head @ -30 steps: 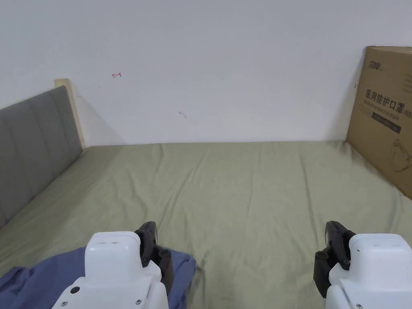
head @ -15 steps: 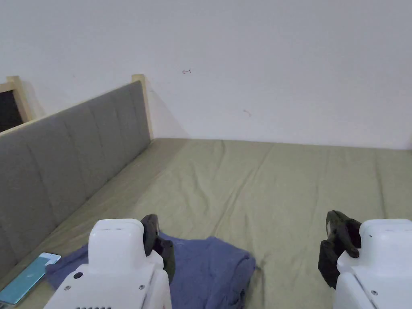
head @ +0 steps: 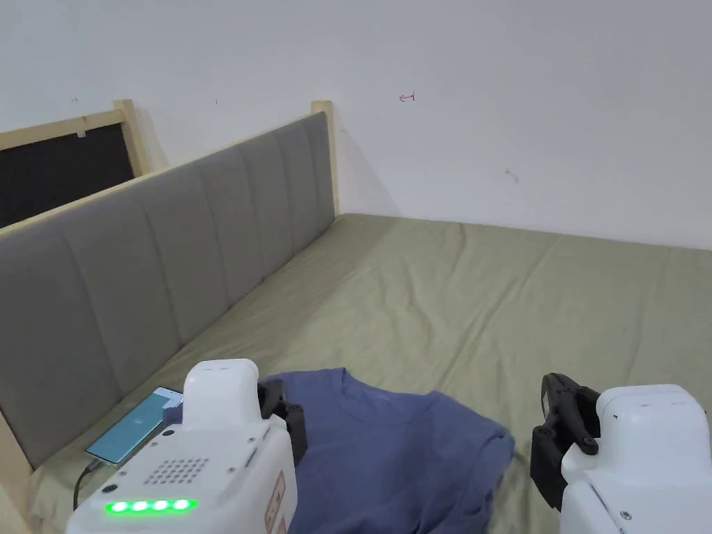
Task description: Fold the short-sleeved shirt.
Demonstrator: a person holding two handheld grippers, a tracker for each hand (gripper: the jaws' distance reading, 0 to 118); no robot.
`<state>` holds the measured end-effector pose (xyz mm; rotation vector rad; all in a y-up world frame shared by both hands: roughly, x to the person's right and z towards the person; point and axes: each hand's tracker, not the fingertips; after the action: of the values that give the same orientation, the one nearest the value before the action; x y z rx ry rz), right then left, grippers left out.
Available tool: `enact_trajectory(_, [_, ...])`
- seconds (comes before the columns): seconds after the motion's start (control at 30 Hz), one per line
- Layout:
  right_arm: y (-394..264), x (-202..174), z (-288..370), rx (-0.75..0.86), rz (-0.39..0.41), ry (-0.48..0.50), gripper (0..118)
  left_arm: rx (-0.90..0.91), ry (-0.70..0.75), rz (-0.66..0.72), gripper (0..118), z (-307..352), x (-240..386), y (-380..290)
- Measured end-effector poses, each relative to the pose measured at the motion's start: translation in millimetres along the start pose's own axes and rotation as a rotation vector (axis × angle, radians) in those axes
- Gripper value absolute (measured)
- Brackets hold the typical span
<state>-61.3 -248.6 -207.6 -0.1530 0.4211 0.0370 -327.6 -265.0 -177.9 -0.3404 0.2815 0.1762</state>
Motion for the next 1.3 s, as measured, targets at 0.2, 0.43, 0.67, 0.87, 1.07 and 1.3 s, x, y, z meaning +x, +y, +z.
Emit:
enact_trajectory(0.2, [-8.9,11.4,-1.0,-0.041,-0.033,-0.031,0,-0.418,-0.058,-0.036,0,-128.7,-0.2,-52.6])
enact_trajectory(0.43, [-16.6,22.3,-6.5,-0.079,-0.026,-0.077,0,-0.597,-0.113,0.015,112,-186.4,11.5,-92.0])
enact_trajectory(0.67, [-24.6,30.4,-14.4,-0.124,-0.051,-0.106,0,-0.781,-0.047,-0.132,112,-232.3,36.8,-121.1])
enact_trajectory(0.87, [-30.1,38.5,-18.1,-0.153,-0.08,-0.127,0,-0.802,-0.006,-0.157,85,-235.1,44.9,-110.6])
enact_trajectory(1.07, [-35.1,44.0,-17.4,-0.177,-0.128,-0.131,0,-0.749,0.035,-0.099,55,-225.3,30.0,-102.8])
enact_trajectory(1.3, [-37.0,52.8,-15.3,-0.194,-0.165,-0.15,0,-0.743,0.033,-0.015,2,-222.2,16.0,-97.5])
